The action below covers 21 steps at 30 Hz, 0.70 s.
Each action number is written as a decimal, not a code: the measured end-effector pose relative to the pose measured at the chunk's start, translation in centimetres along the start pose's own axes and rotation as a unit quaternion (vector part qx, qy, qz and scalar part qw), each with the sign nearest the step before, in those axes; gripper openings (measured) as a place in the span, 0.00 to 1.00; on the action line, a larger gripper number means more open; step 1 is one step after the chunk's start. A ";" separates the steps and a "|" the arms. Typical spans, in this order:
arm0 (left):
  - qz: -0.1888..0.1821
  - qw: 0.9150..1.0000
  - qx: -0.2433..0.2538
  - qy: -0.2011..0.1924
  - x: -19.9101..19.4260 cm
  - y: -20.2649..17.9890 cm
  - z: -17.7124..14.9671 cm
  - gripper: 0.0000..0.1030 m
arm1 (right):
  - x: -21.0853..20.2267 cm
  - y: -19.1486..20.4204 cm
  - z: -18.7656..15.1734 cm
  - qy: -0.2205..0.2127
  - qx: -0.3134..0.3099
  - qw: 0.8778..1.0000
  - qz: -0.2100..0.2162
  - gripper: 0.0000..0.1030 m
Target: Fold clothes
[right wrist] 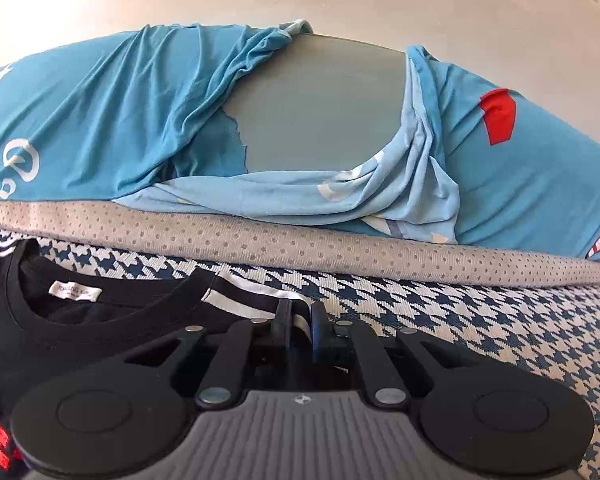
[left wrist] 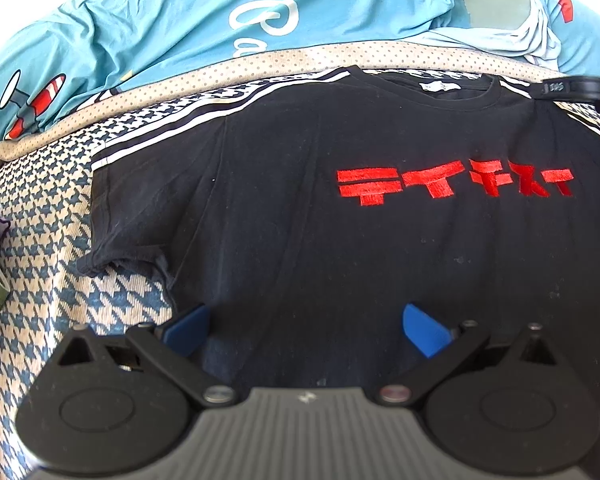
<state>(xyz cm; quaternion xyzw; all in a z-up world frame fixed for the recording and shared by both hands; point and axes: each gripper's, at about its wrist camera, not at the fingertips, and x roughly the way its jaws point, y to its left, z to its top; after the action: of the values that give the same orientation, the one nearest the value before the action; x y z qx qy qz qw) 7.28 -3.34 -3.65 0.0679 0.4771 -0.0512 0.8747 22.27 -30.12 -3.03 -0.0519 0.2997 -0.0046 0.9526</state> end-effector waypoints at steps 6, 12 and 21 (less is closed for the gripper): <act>0.004 1.000 0.005 -0.001 -0.2 -0.1 -0.2 1.00 | -3.1 -2.5 0.6 0.002 0.059 0.998 -0.005 0.16; 0.005 1.000 0.013 -0.004 -0.5 -0.3 -0.5 1.00 | -6.9 -5.1 -0.1 0.009 0.076 0.997 -0.030 0.22; 0.005 1.000 0.021 -0.007 -0.7 -0.6 -0.7 1.00 | -9.3 -9.9 -3.3 0.054 0.144 0.986 -0.057 0.34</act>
<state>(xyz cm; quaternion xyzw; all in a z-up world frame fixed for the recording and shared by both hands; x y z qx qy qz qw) 6.22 -3.78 -3.51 0.0884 0.4695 -0.0574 0.8766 12.97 -39.94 0.58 0.0688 0.3434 -0.1051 0.9307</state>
